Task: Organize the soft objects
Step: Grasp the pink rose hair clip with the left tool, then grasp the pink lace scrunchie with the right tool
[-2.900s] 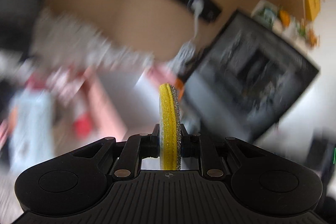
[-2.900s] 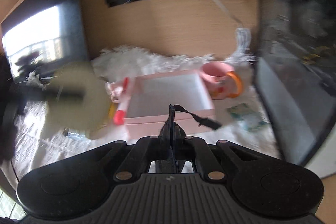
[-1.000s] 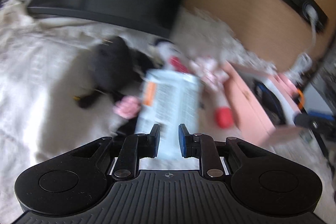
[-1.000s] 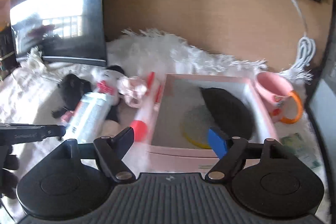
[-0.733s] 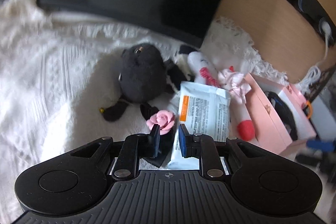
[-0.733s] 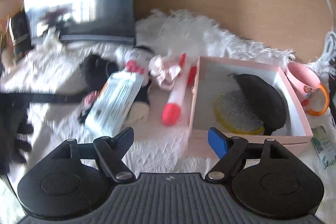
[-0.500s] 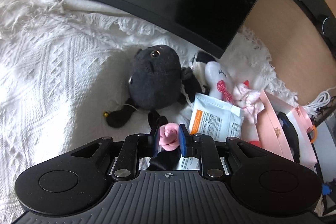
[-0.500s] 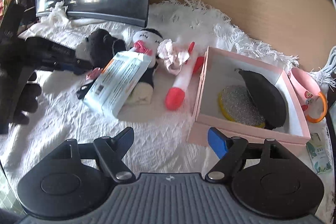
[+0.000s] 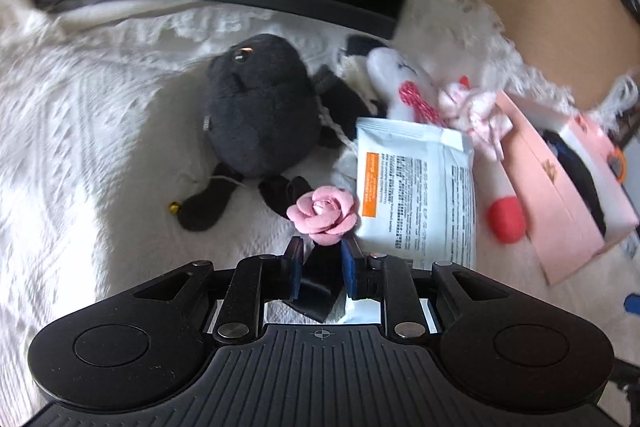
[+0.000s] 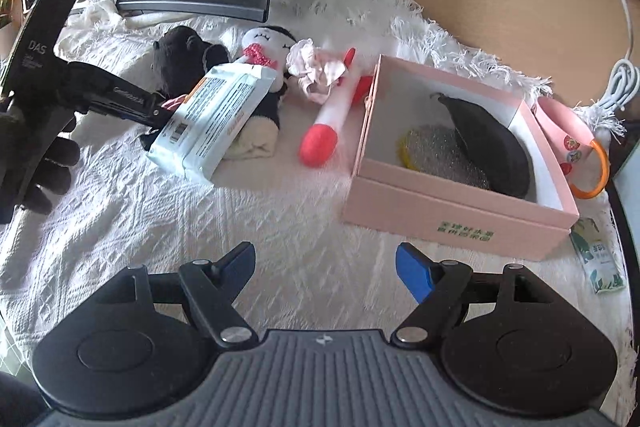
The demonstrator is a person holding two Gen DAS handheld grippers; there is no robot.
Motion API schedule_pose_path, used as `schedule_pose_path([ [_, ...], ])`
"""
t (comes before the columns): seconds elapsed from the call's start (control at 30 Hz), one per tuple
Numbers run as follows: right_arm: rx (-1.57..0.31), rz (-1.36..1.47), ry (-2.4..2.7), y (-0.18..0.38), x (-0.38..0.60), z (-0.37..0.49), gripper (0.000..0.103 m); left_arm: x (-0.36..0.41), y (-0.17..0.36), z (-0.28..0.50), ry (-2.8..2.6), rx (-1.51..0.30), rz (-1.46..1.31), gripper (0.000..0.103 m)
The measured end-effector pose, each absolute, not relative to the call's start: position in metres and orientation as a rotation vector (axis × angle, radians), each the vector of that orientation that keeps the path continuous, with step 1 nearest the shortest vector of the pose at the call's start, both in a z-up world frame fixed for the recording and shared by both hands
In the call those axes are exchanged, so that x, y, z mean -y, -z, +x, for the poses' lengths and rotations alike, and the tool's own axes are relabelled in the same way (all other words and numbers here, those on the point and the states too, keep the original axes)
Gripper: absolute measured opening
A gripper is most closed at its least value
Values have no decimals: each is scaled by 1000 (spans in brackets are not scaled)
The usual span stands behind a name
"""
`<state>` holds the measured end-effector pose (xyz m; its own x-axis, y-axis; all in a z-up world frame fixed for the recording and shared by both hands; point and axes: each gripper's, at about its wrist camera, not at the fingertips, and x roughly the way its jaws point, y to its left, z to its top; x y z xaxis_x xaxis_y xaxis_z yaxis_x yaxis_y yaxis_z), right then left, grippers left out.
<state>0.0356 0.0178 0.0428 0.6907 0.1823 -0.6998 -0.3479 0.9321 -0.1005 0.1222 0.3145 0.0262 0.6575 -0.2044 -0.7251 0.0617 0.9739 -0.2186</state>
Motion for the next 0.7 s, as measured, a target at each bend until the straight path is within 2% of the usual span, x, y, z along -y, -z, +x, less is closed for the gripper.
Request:
schedule_pose_path([
  [0.3, -742, -266, -306, -41, -21, 24, 78, -312, -25, 102, 290, -880, 13, 25],
  [0.57, -750, -257, -326, -37, -26, 25, 78, -306, -23, 108, 176, -861, -62, 24],
  [0.7, -662, -292, -340, -54, -31, 26, 76, -310, -24, 89, 173, -862, -99, 20],
])
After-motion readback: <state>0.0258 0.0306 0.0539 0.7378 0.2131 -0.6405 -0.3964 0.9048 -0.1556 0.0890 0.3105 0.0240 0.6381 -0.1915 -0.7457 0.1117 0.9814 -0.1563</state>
